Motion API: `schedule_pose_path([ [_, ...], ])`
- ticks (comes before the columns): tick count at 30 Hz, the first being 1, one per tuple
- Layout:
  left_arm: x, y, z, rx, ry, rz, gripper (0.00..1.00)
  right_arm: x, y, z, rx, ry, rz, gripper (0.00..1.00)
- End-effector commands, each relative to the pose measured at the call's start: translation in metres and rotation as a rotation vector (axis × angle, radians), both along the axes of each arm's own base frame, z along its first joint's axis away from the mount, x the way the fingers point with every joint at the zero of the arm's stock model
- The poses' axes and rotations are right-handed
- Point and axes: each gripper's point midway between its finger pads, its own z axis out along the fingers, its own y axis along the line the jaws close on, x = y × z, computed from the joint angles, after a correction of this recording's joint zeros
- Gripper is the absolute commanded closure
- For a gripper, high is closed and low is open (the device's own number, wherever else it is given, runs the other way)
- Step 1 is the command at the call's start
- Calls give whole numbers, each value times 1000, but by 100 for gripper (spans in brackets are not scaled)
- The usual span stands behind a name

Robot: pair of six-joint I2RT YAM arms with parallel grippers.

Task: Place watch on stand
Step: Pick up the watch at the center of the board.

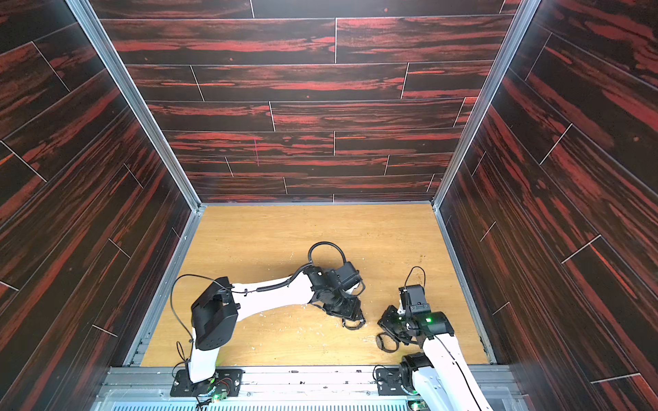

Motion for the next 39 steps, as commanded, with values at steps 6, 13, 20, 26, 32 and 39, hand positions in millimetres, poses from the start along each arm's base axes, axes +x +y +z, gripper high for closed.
schedule_pose_path([
  [6, -6, 1, -23, 103, 22, -7, 40, 5, 0, 5, -5, -11, 8, 69],
  [13, -1, -5, -29, 115, 23, 10, 40, 5, 1, 4, -11, -12, 32, 69],
  [20, 4, -20, -18, 66, 12, 13, 40, 7, 1, 5, -13, -22, 43, 68],
  [26, 5, -24, -31, 101, 24, 17, 40, 7, 2, 5, -9, -23, 48, 69],
  [32, 8, -25, -43, 134, 26, 19, 44, 7, 2, 5, -7, -25, 52, 68],
  [39, 8, -28, -43, 130, 25, 15, 56, 7, 2, 5, -7, -28, 52, 68],
])
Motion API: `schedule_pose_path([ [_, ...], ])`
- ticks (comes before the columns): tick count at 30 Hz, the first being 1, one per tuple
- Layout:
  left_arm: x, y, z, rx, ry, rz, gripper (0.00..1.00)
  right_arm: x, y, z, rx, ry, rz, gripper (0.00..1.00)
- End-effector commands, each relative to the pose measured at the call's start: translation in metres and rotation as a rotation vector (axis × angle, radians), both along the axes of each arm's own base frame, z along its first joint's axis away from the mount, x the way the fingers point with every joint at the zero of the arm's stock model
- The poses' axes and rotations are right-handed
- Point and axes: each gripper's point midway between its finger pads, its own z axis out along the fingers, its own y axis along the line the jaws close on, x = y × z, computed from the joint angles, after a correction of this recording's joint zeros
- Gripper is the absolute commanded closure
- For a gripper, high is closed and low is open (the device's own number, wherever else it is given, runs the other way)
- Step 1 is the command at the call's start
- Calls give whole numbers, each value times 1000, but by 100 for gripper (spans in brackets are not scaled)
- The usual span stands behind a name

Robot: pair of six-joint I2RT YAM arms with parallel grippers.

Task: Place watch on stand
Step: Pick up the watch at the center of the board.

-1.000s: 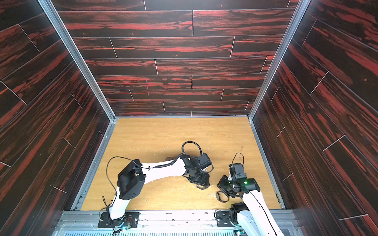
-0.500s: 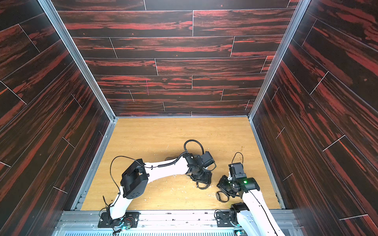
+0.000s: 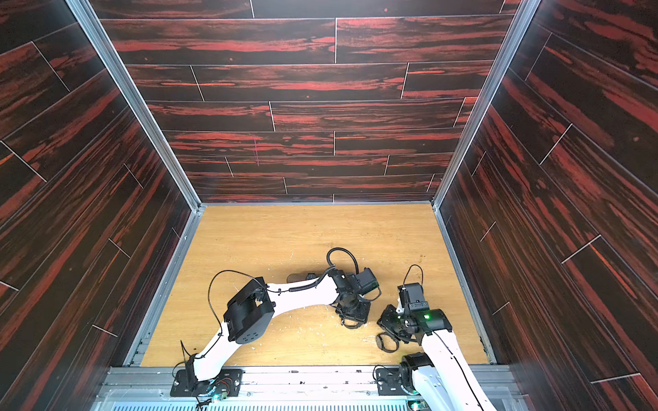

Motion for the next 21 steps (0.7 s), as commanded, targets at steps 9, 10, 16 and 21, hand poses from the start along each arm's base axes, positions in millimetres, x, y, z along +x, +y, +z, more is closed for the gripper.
schedule_pose_path([
  [9, -4, -7, 25, -64, 7, -7, 81, 1, 1, 7, 8, -24, 3, 68],
  [10, -6, -9, 29, -84, 8, -11, 81, 1, 1, 8, 10, -27, 1, 68],
  [16, -10, -15, 77, -235, -1, -17, 84, 5, 3, 16, 25, -61, 0, 68],
  [21, -5, -18, 130, -424, -25, -14, 84, 14, 8, 34, 59, -122, 12, 68],
])
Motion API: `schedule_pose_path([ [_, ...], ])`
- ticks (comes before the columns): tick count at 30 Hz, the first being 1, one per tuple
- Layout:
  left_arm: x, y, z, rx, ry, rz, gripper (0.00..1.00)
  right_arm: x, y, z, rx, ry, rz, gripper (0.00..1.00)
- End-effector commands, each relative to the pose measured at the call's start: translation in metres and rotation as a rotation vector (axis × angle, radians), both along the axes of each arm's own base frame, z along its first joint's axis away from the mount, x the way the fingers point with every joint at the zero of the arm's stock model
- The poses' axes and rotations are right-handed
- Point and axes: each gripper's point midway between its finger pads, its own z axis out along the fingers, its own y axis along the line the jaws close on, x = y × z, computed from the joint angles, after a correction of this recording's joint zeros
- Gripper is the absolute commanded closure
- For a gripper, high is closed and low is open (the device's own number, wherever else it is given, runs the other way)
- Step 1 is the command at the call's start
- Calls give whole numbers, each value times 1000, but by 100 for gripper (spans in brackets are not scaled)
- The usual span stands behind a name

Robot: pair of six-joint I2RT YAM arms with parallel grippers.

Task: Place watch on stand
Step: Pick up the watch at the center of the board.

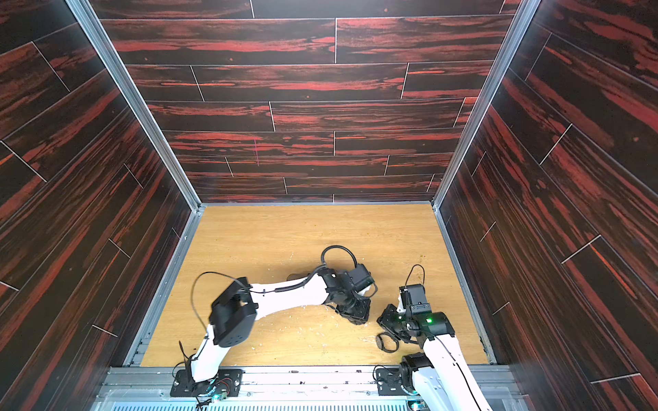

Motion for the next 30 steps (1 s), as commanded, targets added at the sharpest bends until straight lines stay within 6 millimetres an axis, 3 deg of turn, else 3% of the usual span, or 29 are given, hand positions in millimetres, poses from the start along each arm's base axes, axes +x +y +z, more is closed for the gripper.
schedule_pose_path([
  [1, 7, -8, 77, -238, -34, 5, 84, 12, 8, 26, 48, -77, 16, 68],
  [6, 25, 7, 123, -413, -31, 43, 85, 29, 23, 64, 128, -208, 69, 68],
  [12, 46, 32, 159, -552, -33, 84, 85, 46, 53, 126, 308, -402, 192, 67],
  [18, 55, 52, 185, -645, -46, 102, 87, 58, 66, 171, 532, -518, 236, 65],
  [22, 58, 61, 199, -715, -45, 105, 87, 65, 70, 193, 678, -563, 262, 62],
  [30, 60, 62, 215, -812, -15, 86, 84, 68, 76, 211, 710, -575, 340, 52],
])
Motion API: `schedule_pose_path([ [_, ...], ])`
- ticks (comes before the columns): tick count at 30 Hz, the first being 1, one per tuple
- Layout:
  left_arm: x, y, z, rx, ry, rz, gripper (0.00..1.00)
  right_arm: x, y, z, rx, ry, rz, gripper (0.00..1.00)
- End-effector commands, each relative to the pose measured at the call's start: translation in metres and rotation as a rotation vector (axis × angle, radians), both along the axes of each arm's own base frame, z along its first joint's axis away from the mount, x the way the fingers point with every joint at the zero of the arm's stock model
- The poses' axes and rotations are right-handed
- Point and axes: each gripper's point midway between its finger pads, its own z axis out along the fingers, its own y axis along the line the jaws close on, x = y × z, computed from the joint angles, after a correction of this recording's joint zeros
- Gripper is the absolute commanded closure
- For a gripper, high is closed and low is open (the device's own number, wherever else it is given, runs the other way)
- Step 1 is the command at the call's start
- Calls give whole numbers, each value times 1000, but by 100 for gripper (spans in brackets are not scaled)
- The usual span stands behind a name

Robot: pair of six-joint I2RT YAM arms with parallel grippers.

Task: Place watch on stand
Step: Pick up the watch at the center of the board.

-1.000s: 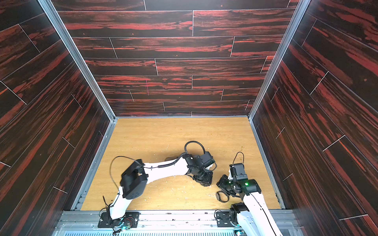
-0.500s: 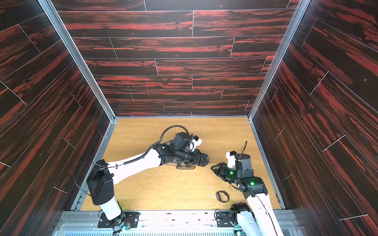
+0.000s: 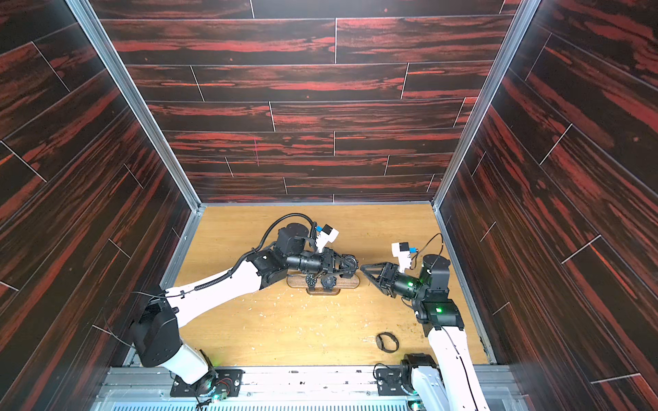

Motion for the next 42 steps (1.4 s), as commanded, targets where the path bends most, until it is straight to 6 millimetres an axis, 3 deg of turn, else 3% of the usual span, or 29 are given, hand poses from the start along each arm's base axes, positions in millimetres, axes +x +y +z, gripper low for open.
schedule_pose_path([
  [1, -8, 0, 35, -104, -49, -47, 84, -4, 5, 26, 33, -76, 63, 52],
  [17, -7, -7, 38, -151, -26, -70, 76, 2, 23, 44, 84, -119, 144, 53],
  [22, -6, -8, 40, -164, -26, -70, 74, 2, 33, 47, 83, -127, 174, 61],
  [32, -8, -7, 38, -168, -21, -74, 74, 0, 34, 54, 107, -154, 179, 79],
  [42, -13, -4, 38, -172, -20, -86, 82, 0, 34, 66, 141, -176, 174, 69],
])
